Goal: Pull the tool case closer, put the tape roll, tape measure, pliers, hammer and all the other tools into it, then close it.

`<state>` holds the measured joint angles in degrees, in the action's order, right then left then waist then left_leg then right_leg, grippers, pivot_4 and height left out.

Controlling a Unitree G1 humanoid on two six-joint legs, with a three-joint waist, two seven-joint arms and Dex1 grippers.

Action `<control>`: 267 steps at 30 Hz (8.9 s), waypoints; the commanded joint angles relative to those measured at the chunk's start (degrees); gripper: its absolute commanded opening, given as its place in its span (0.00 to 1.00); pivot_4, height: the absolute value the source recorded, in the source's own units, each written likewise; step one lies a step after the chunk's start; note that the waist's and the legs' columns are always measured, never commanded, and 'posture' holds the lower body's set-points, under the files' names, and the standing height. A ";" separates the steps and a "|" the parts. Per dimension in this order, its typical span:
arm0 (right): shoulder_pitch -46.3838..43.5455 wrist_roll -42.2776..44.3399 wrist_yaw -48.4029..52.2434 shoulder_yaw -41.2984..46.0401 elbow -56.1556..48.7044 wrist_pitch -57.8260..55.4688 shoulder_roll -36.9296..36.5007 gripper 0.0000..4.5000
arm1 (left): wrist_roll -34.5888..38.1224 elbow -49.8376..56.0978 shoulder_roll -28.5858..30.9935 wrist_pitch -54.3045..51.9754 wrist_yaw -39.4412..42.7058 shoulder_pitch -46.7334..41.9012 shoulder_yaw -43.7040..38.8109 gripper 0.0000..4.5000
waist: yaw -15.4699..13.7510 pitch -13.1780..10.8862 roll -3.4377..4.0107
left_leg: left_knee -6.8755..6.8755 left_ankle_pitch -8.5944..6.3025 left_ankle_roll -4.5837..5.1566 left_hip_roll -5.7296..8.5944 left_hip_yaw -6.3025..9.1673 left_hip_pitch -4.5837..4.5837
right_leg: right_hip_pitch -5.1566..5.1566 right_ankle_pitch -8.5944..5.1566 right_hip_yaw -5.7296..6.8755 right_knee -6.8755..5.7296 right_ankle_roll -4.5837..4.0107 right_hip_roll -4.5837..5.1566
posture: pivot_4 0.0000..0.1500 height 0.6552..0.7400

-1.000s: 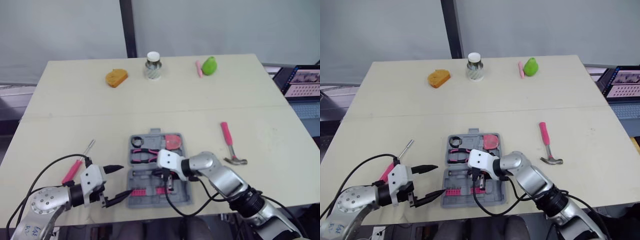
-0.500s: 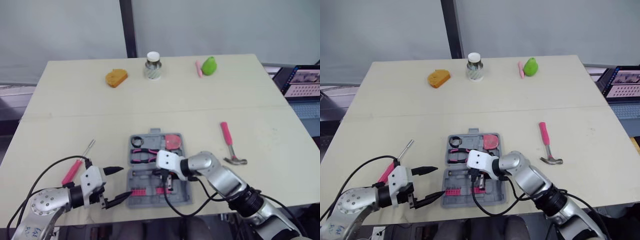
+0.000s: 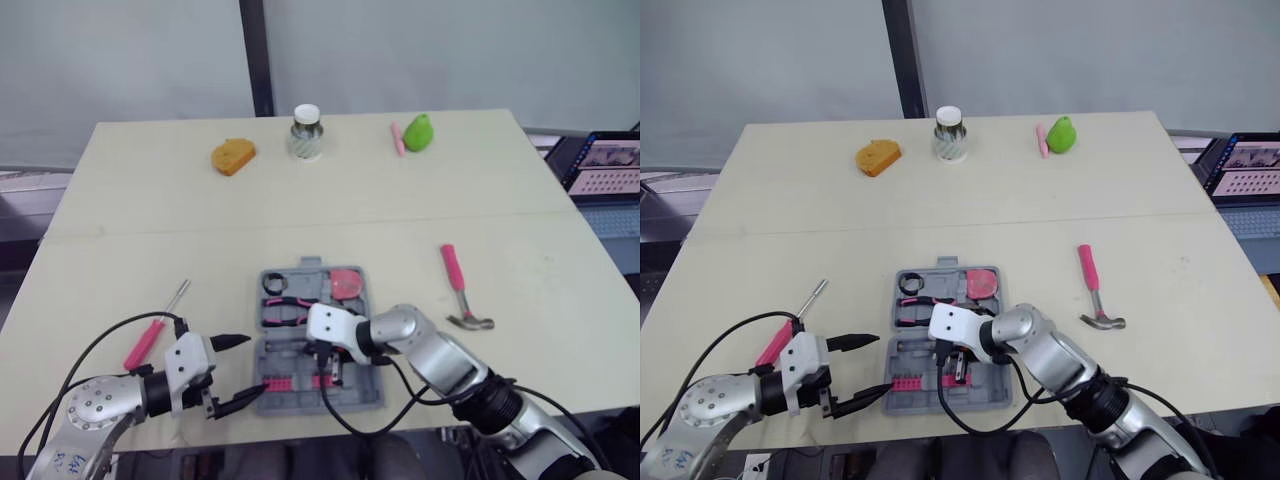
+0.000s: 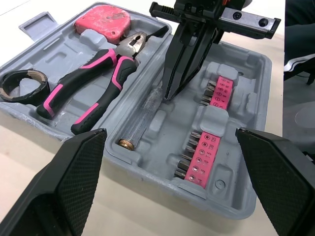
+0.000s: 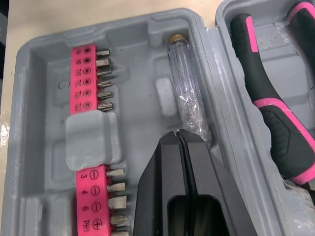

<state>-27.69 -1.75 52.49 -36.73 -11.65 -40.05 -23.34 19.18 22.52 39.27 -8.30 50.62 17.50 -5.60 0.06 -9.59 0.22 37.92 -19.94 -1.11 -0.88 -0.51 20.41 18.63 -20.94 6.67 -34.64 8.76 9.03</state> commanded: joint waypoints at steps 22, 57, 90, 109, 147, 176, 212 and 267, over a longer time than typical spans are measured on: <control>0.63 1.31 -1.23 2.59 1.48 2.19 -0.46 0.00 | 0.45 2.28 -0.17 -0.16 0.08 -0.03 0.54 1.00 | 0.08 -0.06 0.01 | -0.01 0.00 0.00 -0.01 -0.03 0.09 | 0.09 0.00 0.00 0.01 0.00 -0.01 | 1.00 1.00; 0.66 -7.31 -0.12 -6.97 1.68 -2.42 -1.86 0.00 | 0.46 2.53 -0.83 -1.30 -0.71 -1.09 1.51 1.00 | 0.18 0.00 -0.06 | -0.01 -0.01 -0.02 -0.06 -0.04 -0.06 | 0.00 0.00 -0.04 -0.01 0.00 -0.07 | 1.00 1.00; 1.66 20.42 5.12 25.71 -7.11 -2.60 1.25 0.00 | 7.36 2.66 -0.06 -8.85 -2.62 -3.13 -4.88 1.00 | 0.05 -0.26 0.06 | 0.04 -0.11 -0.19 -0.32 -0.09 0.12 | 0.17 -0.03 -0.18 0.03 -0.07 -0.36 | 1.00 1.00; 22.49 25.78 -0.45 74.19 39.82 23.35 -22.59 0.85 | 4.57 -35.36 2.14 -0.53 -13.39 0.01 -42.25 1.00 | 0.07 -0.60 -0.33 | -0.01 -0.19 -0.10 -0.34 -0.42 0.04 | 0.15 -0.03 -0.35 0.20 -0.06 -0.38 | 1.00 1.00; 27.49 27.08 -12.88 55.91 6.42 7.39 -16.30 0.99 | 4.19 -9.62 -1.64 -6.60 -10.16 -3.48 -16.17 1.00 | -0.54 -0.60 -0.32 | 0.13 -0.19 -0.12 -0.38 -0.42 0.01 | 0.14 -0.03 -0.47 0.02 -0.05 -0.38 | 1.00 1.00; 18.67 22.89 -33.16 50.10 -3.40 -20.58 -11.00 0.60 | 0.62 0.20 -6.76 -6.38 0.82 -30.05 16.79 1.00 | -1.44 -0.60 -0.30 | 0.24 -0.18 -0.12 -0.35 -0.38 0.14 | 0.22 -0.03 -0.46 -0.08 -0.05 -0.43 | 1.00 1.00; 18.43 19.99 -34.40 47.63 0.98 -25.78 -9.98 0.60 | -1.59 -0.45 -12.11 -8.66 -1.20 -35.26 18.60 1.00 | -1.49 -0.59 -0.30 | 0.31 -0.18 -0.11 -0.33 -0.28 0.19 | 0.21 -0.03 -0.41 -0.11 -0.05 -0.43 | 1.00 1.00; -28.82 19.81 -6.32 -13.70 -25.55 -36.65 -16.85 0.01 | 2.55 6.13 -7.11 16.92 6.02 25.88 -18.01 1.00 | -1.24 -0.79 -0.23 | 0.98 -0.27 -0.10 -0.38 -0.09 1.06 | 0.97 -0.05 -0.35 -0.49 -0.11 -0.43 | 1.00 1.00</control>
<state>-55.31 18.93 46.86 -50.28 -36.28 -76.53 -40.21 21.04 28.22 32.41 7.79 56.89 42.23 -23.57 -1.18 -10.38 -0.01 38.89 -20.21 -1.21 -1.26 -0.61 21.47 19.62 -20.99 6.32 -35.13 8.65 8.60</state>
